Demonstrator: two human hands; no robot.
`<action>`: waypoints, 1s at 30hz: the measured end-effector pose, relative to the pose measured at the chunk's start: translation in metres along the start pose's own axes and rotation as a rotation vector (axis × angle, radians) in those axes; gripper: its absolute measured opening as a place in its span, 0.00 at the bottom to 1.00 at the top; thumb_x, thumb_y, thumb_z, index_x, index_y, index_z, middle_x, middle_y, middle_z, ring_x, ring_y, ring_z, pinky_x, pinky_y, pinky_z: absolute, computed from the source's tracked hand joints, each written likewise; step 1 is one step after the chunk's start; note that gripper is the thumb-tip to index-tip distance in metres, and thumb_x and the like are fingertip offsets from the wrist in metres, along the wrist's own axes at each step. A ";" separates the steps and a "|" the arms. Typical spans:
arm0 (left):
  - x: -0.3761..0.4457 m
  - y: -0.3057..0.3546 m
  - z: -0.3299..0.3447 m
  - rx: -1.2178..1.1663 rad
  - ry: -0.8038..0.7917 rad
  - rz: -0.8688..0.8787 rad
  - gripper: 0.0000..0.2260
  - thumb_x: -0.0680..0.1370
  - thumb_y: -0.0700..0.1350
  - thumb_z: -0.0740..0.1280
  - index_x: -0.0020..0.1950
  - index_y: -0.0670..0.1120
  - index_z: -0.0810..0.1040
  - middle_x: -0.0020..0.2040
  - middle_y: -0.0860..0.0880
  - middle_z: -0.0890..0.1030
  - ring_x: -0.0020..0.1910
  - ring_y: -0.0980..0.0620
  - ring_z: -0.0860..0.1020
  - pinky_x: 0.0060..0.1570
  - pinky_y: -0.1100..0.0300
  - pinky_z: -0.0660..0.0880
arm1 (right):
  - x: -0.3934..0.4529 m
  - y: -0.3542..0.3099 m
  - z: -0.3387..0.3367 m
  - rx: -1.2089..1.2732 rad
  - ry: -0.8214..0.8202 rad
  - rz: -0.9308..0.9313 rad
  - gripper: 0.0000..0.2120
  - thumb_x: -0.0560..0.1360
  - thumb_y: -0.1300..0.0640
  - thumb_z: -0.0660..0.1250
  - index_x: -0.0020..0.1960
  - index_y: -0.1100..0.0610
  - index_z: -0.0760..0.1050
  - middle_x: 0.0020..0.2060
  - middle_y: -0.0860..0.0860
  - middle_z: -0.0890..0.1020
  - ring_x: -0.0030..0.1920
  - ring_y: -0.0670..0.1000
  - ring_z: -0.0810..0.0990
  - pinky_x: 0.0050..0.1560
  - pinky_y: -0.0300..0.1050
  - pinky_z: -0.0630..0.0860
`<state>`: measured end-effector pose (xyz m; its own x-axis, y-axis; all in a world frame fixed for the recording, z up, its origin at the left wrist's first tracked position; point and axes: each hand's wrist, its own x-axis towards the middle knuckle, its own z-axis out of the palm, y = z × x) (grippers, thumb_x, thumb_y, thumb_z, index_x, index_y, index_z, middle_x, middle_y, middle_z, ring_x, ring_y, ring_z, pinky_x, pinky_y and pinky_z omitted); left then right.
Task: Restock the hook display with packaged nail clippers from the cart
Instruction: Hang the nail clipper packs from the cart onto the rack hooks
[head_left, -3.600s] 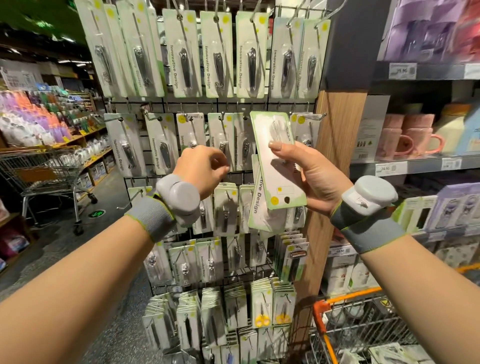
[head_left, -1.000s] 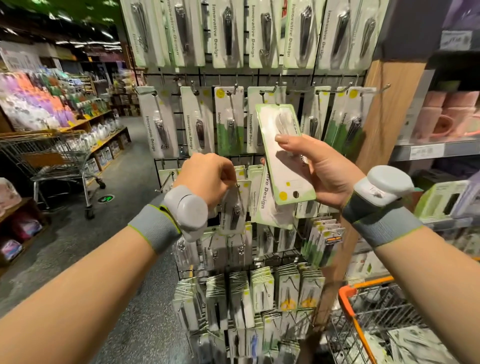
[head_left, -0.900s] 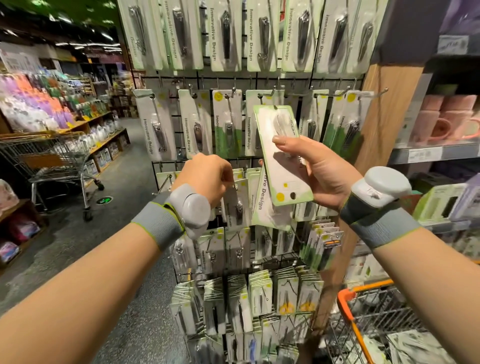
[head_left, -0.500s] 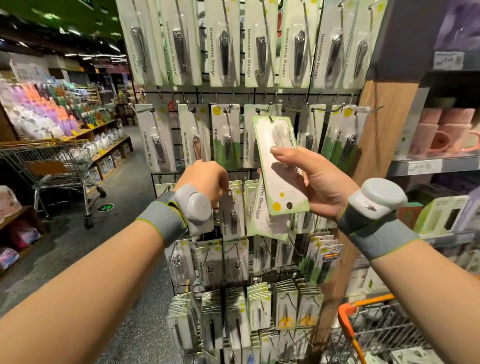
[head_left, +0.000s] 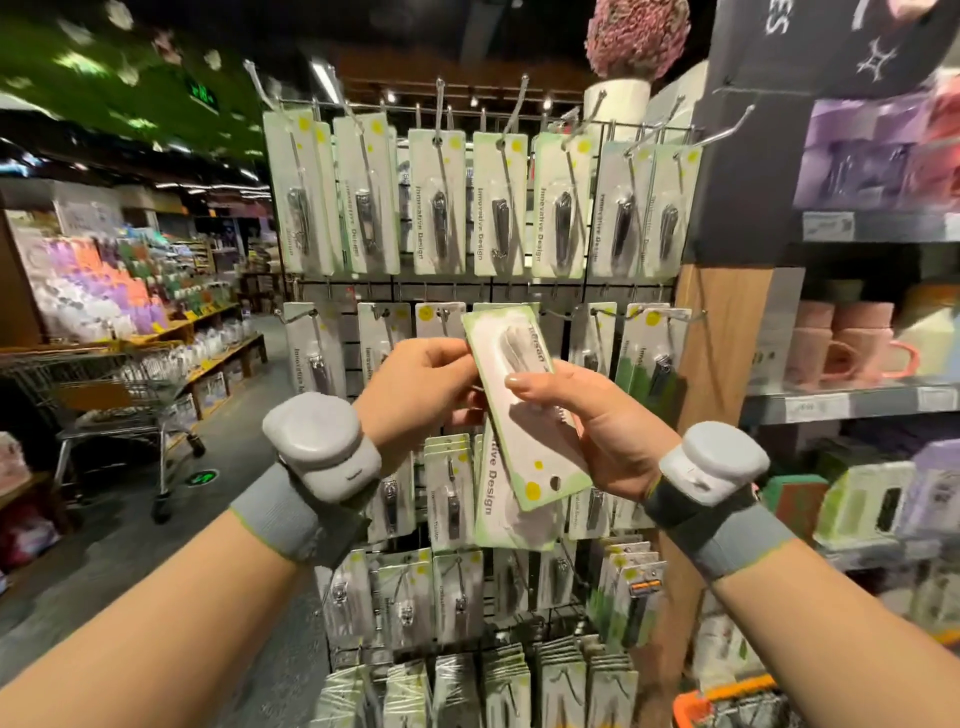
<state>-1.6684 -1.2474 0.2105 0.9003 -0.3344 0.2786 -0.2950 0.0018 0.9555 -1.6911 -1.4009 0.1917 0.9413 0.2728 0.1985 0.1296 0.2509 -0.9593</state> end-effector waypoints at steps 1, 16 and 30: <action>0.000 0.002 0.000 -0.004 -0.022 0.003 0.10 0.80 0.37 0.61 0.54 0.33 0.78 0.36 0.46 0.80 0.28 0.58 0.75 0.28 0.68 0.73 | -0.003 -0.003 0.001 0.007 -0.018 -0.010 0.08 0.68 0.62 0.72 0.46 0.61 0.76 0.34 0.54 0.80 0.31 0.47 0.80 0.32 0.38 0.78; 0.001 0.018 -0.014 -0.011 0.133 -0.036 0.02 0.75 0.37 0.69 0.42 0.39 0.79 0.34 0.47 0.79 0.26 0.56 0.73 0.27 0.67 0.73 | -0.005 -0.021 -0.032 0.453 0.189 -0.098 0.29 0.44 0.56 0.85 0.44 0.55 0.84 0.58 0.57 0.76 0.62 0.53 0.75 0.68 0.52 0.68; -0.011 0.019 -0.025 0.000 0.216 0.011 0.06 0.75 0.33 0.67 0.50 0.40 0.78 0.43 0.40 0.80 0.32 0.49 0.73 0.25 0.67 0.71 | -0.023 -0.027 -0.024 0.257 0.127 -0.068 0.09 0.69 0.59 0.68 0.48 0.60 0.76 0.41 0.61 0.83 0.38 0.55 0.85 0.38 0.50 0.83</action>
<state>-1.6753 -1.2200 0.2277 0.9448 -0.1245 0.3030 -0.3048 0.0047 0.9524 -1.7091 -1.4362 0.2077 0.9669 0.1326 0.2181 0.1257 0.4965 -0.8589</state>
